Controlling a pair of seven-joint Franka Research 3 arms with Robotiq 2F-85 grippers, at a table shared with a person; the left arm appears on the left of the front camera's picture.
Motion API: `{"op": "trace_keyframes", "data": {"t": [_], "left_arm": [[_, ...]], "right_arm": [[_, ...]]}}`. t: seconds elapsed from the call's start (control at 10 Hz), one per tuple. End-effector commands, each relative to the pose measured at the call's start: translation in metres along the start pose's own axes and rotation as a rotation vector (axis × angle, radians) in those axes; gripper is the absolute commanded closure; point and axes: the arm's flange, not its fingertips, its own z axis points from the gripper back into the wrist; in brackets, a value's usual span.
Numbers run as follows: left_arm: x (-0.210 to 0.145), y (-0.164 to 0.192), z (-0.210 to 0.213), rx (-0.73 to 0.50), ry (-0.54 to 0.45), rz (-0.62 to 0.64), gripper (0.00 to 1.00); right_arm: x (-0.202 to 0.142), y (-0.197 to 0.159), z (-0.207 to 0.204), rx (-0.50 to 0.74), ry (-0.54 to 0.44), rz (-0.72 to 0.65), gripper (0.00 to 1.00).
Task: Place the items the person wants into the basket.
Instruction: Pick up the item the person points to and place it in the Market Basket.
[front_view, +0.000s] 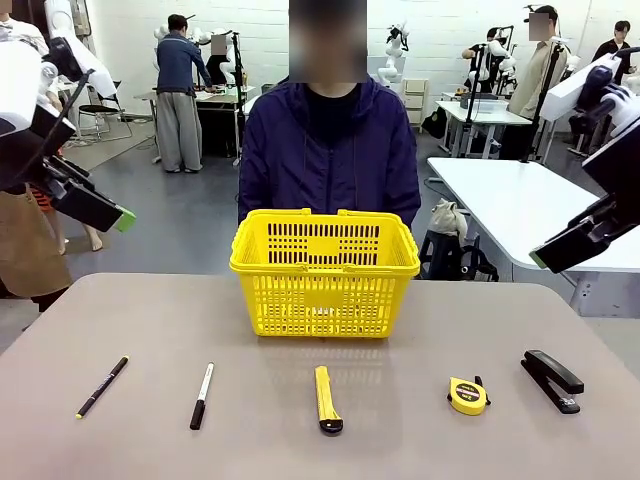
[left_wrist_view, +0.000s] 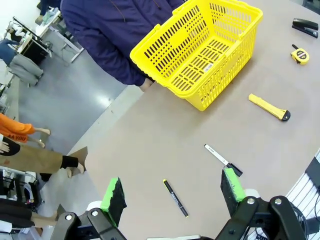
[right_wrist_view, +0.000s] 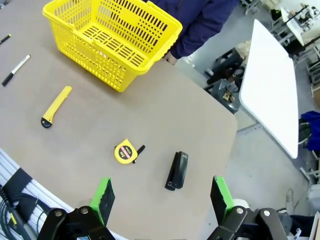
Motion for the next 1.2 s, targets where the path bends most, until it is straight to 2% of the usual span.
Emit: {"op": "trace_keyframes", "data": {"t": [0.0,0.2,0.3,0.4,0.6,0.7,0.8,1.0,1.1], "left_arm": [[0.0,0.0,-0.008,-0.009,0.014,0.001,0.0],[0.0,0.0,-0.003,-0.004,0.008,0.0,0.0],[0.003,0.031,-0.01,-0.222,0.058,0.026,0.0],[-0.001,0.069,-0.016,-0.424,0.058,0.138,0.0],[-0.022,0.13,-0.025,-0.619,0.065,0.279,0.0],[-0.031,0.158,-0.028,-0.625,0.061,0.32,0.0],[-0.048,0.187,-0.028,-0.577,0.032,0.389,0.0],[-0.094,0.238,-0.017,-0.5,-0.051,0.53,0.0],[-0.109,0.251,-0.013,-0.481,-0.075,0.552,0.0]], "right_arm": [[0.005,-0.004,-0.009,-0.007,0.0,-0.007,0.0],[0.001,-0.001,-0.004,0.006,0.006,0.0,0.0],[-0.006,-0.023,-0.014,0.243,-0.021,-0.042,0.0],[-0.023,-0.055,-0.02,0.45,-0.136,-0.044,0.0],[-0.07,-0.117,-0.042,0.633,-0.261,-0.194,0.0],[-0.094,-0.14,-0.051,0.648,-0.317,-0.244,0.0],[-0.123,-0.157,-0.054,0.625,-0.339,-0.316,0.0],[-0.182,-0.178,-0.049,0.578,-0.343,-0.47,0.0],[-0.199,-0.183,-0.047,0.564,-0.332,-0.525,0.0]]}}
